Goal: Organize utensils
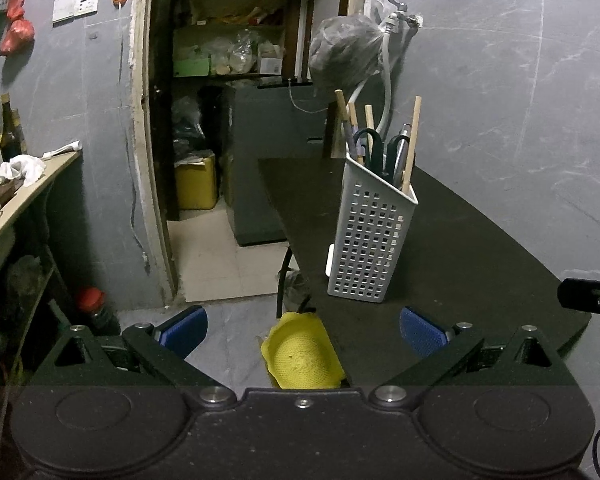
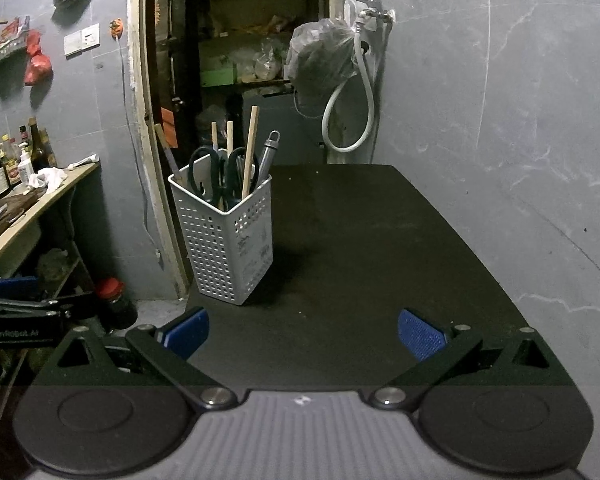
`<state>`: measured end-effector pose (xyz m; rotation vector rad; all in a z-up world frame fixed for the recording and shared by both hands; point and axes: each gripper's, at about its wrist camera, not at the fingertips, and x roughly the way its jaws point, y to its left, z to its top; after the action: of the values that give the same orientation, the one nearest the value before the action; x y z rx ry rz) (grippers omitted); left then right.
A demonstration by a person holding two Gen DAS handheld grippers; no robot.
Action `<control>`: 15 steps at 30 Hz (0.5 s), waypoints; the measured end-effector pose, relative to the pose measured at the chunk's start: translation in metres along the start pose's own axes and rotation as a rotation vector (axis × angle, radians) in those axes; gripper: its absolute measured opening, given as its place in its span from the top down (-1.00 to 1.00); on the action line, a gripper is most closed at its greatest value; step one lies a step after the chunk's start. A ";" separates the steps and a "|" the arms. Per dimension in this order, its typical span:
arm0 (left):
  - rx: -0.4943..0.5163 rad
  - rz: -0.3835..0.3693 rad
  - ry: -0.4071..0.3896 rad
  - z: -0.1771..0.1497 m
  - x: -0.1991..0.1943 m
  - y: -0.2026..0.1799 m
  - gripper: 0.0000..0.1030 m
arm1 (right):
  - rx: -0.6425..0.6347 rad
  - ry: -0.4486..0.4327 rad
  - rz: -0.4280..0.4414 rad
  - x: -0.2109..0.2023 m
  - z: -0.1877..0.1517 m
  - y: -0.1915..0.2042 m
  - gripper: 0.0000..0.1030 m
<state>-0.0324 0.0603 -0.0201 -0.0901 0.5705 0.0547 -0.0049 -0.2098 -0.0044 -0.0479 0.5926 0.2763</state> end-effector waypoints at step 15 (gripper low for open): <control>0.005 0.004 -0.002 0.000 0.000 0.000 -0.99 | 0.006 0.011 0.005 0.006 0.001 -0.003 -1.00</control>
<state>-0.0324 0.0600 -0.0196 -0.0837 0.5689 0.0570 0.0014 -0.2114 -0.0072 -0.0424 0.6041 0.2789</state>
